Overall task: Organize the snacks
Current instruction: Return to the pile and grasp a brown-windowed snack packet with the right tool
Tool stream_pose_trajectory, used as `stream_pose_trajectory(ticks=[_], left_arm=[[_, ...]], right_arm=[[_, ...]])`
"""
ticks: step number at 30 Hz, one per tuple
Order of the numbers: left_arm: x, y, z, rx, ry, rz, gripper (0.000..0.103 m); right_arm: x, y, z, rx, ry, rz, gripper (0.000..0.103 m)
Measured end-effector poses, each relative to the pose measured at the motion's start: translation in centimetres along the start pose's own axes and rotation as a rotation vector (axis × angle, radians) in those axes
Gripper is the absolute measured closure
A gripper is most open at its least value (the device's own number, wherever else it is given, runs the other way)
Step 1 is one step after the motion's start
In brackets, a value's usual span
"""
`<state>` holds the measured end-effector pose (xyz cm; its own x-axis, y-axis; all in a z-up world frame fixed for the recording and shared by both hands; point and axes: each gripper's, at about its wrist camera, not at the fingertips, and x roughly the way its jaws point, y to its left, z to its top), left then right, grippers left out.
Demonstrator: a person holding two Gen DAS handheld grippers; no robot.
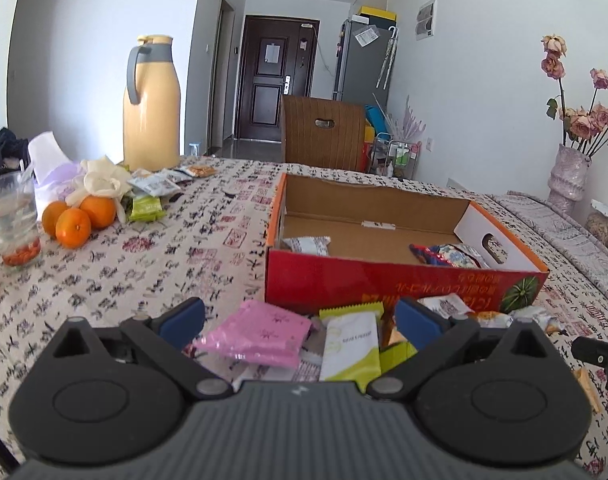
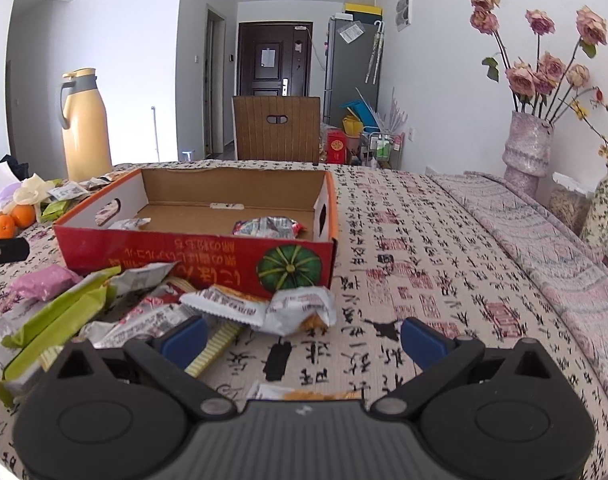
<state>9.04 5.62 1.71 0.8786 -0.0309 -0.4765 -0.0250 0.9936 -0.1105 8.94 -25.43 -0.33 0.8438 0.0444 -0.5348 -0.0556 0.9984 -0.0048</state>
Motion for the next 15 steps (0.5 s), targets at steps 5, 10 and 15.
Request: stream_pose_trajectory(ticks=[5,10,15], left_arm=[[-0.5,0.0,-1.4,0.007,0.008,0.007,0.000],[-0.5,-0.1,-2.1,0.015,0.019,0.013,0.000],[-0.4,-0.1,-2.2,0.012,0.026,0.007,0.000]], right_arm=[[-0.2,-0.4,-1.1,0.023,0.014,-0.006,0.000],[0.3,-0.7,-1.8,0.038,0.033,-0.017,0.000],[0.9,-0.9,-2.0,0.054,0.050,-0.026,0.000]])
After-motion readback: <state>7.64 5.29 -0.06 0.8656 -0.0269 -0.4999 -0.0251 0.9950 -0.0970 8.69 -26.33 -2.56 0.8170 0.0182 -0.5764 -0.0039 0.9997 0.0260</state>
